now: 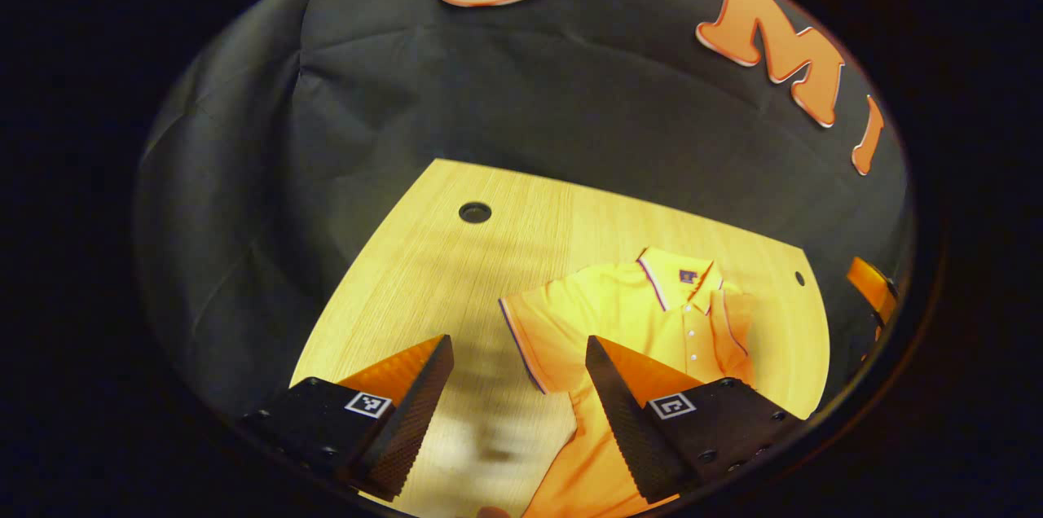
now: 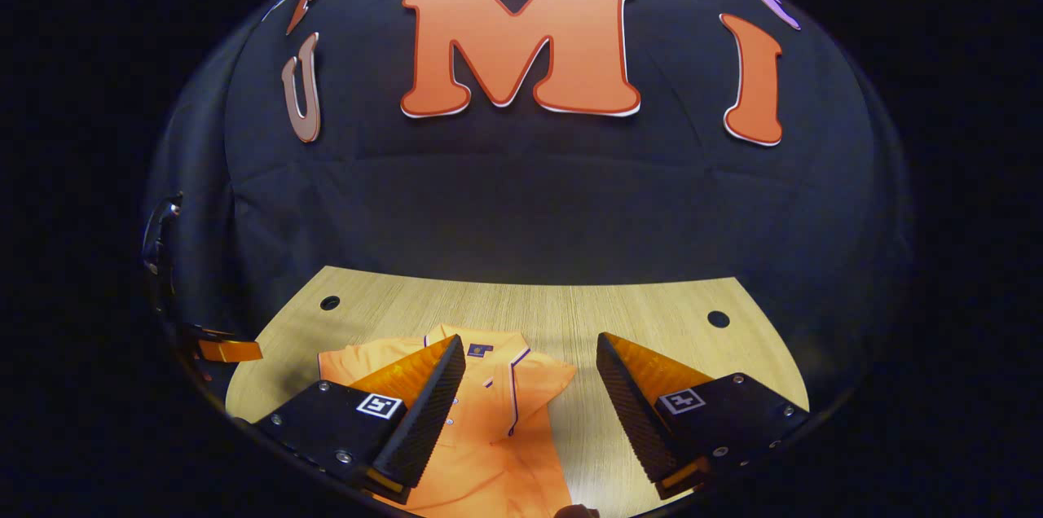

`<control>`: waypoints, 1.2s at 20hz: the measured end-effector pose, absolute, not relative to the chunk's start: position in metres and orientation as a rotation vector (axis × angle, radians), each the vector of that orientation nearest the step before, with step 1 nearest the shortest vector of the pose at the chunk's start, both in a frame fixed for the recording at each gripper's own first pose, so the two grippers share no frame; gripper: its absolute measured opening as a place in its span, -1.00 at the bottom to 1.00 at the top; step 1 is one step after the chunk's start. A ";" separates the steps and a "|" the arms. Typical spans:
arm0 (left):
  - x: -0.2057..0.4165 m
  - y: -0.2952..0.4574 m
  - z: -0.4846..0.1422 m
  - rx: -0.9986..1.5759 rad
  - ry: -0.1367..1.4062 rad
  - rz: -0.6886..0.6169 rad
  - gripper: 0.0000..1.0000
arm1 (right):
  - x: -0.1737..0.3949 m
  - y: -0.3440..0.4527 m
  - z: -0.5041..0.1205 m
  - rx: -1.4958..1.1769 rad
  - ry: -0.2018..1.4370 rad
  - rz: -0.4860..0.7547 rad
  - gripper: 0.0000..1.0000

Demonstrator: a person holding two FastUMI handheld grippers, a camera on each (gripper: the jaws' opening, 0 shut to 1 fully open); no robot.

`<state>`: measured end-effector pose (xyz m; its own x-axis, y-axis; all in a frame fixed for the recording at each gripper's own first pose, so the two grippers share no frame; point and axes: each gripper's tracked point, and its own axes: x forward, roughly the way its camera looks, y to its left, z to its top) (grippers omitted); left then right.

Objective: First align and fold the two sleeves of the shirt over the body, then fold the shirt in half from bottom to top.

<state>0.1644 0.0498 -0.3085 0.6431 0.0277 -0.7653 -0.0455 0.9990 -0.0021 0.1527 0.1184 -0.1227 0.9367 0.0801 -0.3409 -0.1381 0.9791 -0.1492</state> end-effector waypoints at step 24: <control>0.204 0.058 -0.450 -0.055 1.329 0.284 0.96 | 0.154 0.071 -0.117 -0.032 0.408 0.228 0.98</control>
